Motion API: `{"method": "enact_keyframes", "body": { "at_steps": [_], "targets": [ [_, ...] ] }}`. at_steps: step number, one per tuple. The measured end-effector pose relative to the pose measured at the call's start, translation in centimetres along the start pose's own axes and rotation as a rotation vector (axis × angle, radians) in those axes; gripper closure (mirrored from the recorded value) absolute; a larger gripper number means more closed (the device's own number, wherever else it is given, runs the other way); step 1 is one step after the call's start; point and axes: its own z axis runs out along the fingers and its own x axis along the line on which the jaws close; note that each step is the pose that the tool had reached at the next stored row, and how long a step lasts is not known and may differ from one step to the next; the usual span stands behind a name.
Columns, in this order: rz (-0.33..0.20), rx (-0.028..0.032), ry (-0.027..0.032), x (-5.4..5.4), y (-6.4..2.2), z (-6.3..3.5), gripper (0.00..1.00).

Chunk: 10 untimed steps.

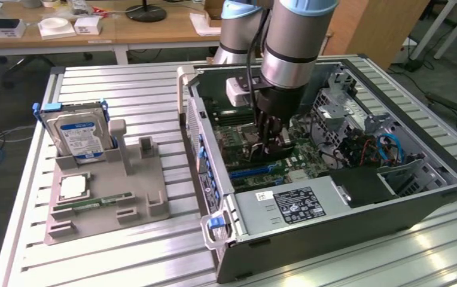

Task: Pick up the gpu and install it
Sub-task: 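Insert the gpu into the slot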

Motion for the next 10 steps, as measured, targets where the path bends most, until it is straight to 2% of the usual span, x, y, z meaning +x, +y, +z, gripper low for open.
{"method": "enact_keyframes", "body": {
  "at_steps": [10],
  "targets": [
    [0.0,0.0,-0.0001,-0.01,0.29,0.91,0.73]
  ]
}}
